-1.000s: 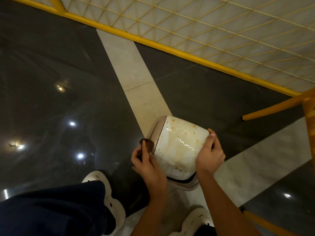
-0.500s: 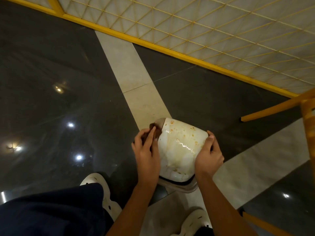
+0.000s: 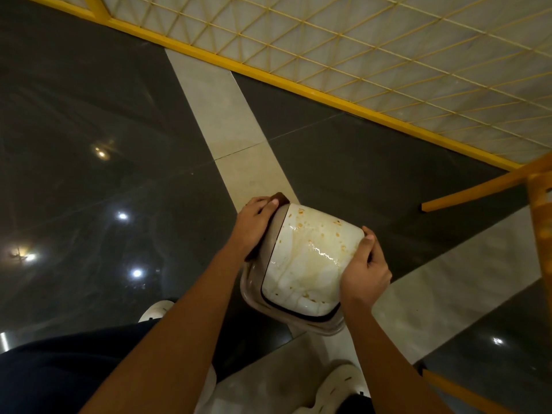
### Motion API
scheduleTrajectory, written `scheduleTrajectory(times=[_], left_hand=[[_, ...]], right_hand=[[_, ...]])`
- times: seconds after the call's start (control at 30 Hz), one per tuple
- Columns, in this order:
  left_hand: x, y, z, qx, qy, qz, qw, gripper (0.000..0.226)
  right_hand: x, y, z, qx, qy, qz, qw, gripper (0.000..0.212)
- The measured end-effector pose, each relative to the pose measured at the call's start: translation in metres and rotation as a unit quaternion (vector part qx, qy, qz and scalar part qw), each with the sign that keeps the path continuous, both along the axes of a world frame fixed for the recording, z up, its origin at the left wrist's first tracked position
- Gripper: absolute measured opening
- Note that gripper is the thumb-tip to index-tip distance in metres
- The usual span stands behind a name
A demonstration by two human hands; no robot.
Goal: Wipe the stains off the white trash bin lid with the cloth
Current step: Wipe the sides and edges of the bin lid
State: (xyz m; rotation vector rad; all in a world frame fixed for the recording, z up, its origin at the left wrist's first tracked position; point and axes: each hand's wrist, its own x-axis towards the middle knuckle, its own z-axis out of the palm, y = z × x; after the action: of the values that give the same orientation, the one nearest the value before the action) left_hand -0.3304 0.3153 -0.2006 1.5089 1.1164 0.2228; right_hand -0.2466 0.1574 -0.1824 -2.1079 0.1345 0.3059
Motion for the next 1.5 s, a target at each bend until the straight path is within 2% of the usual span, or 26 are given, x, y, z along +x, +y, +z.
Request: scheduleTrajectory(times=[0.13,0.33,0.53,0.67,0.93,1.03,1.13,1.3,1.5], left_hand=[[0.004,-0.001,0.005,-0.001,-0.005,0.012,1.000,0.033],[-0.027,-0.049,0.015,0.031,-0.092,0.145,0.985,0.016],[-0.050,-0.077,0.006,0.026,-0.098,0.193,0.976,0.019],[-0.039,-0.061,0.009,0.014,-0.055,0.177,0.983,0.024],[0.019,0.001,0.017,-0.050,0.010,0.042,0.998,0.033],[0.021,0.009,0.012,-0.112,0.016,0.047,0.992,0.033],[0.008,-0.004,0.013,-0.128,-0.019,0.098,0.987,0.031],[-0.027,-0.047,0.025,-0.079,-0.095,0.187,0.974,0.015],[-0.067,-0.098,-0.003,0.067,-0.028,0.201,0.977,0.019]], right_hand=[[0.000,0.000,0.000,0.000,-0.002,-0.001,1.000,0.035],[-0.001,0.000,-0.001,0.005,-0.007,-0.003,1.000,0.035],[-0.001,-0.001,-0.005,0.003,-0.013,0.001,1.000,0.035],[-0.001,-0.002,-0.005,0.000,-0.016,0.003,1.000,0.035],[0.000,-0.001,-0.006,0.000,-0.004,-0.001,1.000,0.038],[0.000,-0.001,-0.007,0.002,-0.007,-0.004,1.000,0.038],[0.000,-0.001,-0.007,-0.001,-0.012,-0.010,1.000,0.037],[-0.001,-0.002,-0.006,-0.004,-0.026,-0.008,1.000,0.035],[-0.002,-0.001,-0.002,0.002,-0.021,-0.004,1.000,0.034]])
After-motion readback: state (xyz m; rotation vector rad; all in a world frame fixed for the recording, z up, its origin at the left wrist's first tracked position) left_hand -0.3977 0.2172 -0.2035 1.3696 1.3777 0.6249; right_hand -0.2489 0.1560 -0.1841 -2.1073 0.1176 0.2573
